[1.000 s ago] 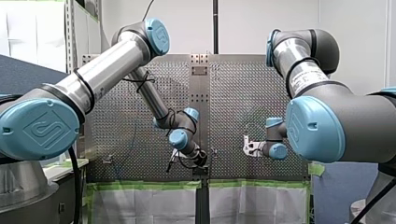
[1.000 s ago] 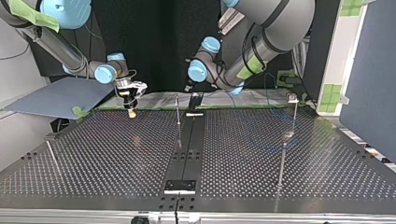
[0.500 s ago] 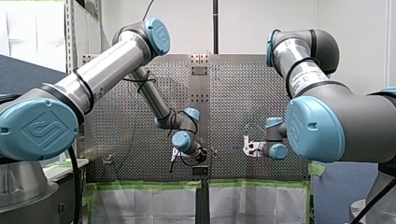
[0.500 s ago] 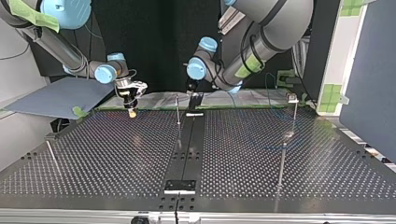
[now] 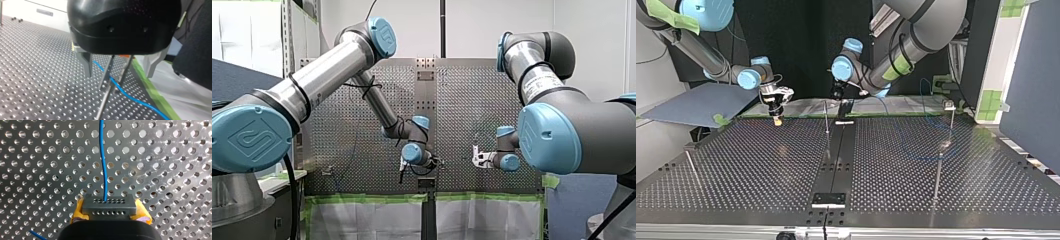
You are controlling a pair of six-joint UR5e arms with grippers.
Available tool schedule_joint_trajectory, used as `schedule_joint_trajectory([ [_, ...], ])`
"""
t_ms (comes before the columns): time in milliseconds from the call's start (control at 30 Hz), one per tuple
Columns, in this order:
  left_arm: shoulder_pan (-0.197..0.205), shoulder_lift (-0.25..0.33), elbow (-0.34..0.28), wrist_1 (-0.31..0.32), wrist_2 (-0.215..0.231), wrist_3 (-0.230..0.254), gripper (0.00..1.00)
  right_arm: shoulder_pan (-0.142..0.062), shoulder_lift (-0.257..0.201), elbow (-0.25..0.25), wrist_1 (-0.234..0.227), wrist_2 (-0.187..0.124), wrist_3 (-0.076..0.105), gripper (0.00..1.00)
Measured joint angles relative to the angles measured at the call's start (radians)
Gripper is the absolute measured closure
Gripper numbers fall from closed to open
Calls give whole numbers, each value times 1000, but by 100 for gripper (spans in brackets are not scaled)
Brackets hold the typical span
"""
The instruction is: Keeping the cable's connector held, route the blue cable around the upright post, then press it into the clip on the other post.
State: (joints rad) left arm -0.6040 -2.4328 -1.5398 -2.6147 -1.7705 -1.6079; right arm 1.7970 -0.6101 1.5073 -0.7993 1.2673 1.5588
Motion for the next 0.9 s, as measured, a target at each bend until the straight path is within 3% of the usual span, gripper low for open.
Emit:
schedule_joint_trajectory([
  [433,-20,-1,0,99,-8,-21,1,0,1,0,1,0,0,100],
  [900,-48,-31,0,47,-54,-6,1,0,2,0,1,0,0,100],
])
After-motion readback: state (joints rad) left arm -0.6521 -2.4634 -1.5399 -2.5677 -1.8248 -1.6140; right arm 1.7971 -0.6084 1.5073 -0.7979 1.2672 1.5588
